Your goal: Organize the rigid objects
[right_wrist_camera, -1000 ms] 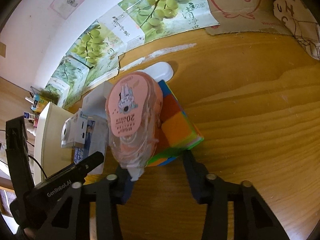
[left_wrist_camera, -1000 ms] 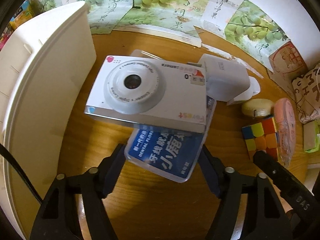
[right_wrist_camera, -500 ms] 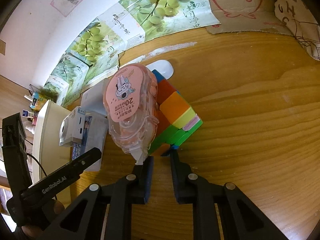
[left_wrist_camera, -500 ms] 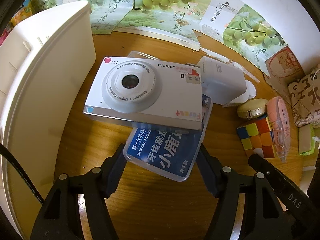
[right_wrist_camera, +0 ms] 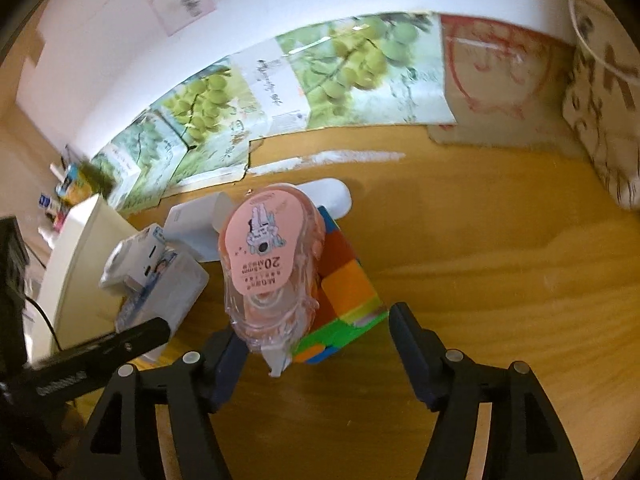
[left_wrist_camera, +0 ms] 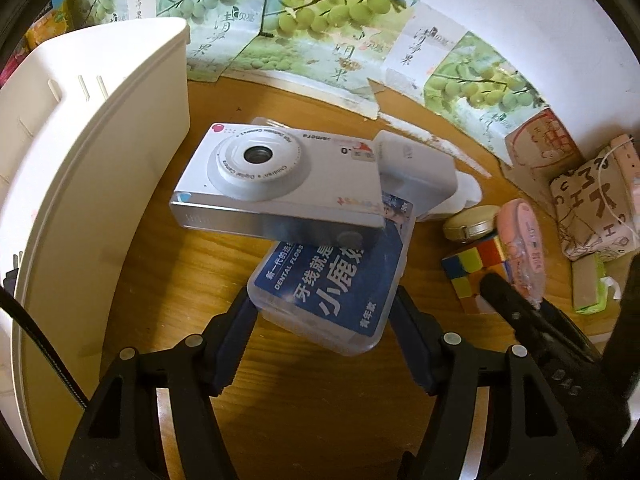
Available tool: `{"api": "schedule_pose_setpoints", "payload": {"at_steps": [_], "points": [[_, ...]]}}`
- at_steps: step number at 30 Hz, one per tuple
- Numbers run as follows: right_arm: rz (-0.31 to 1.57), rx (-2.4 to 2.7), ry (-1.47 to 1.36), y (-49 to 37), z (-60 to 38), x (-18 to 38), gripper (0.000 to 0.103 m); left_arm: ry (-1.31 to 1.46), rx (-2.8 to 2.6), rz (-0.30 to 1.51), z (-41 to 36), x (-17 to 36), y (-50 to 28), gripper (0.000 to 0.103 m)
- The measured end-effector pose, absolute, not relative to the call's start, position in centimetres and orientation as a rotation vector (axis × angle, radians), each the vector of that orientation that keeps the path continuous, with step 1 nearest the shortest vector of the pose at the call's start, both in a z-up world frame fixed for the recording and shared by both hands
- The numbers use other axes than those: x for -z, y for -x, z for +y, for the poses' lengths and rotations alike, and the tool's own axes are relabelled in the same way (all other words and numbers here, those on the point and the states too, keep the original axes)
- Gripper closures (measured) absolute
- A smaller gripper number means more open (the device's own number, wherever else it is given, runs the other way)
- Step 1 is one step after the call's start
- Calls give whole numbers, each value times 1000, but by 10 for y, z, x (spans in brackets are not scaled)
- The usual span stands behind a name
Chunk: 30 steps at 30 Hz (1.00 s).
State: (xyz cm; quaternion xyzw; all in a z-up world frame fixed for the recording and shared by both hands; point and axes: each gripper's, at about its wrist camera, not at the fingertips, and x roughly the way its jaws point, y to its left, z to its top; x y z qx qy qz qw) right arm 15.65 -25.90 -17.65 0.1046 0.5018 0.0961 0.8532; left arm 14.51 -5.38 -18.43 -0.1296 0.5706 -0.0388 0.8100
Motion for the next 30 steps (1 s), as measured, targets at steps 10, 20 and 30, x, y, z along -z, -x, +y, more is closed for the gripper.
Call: {"api": "schedule_pose_setpoints", "payload": {"at_steps": [10,20,30], "points": [[1008,-218,-147,-158,-253,182,34,314,111,1176,-51,175,-137,33],[1077,-206,-226,-150,-262,173,35,328,118,1129,-49,155,-131,34],[1021,-243,-296,-121,-264,138,83,346,134,1046,-43,135,-111,35]]}}
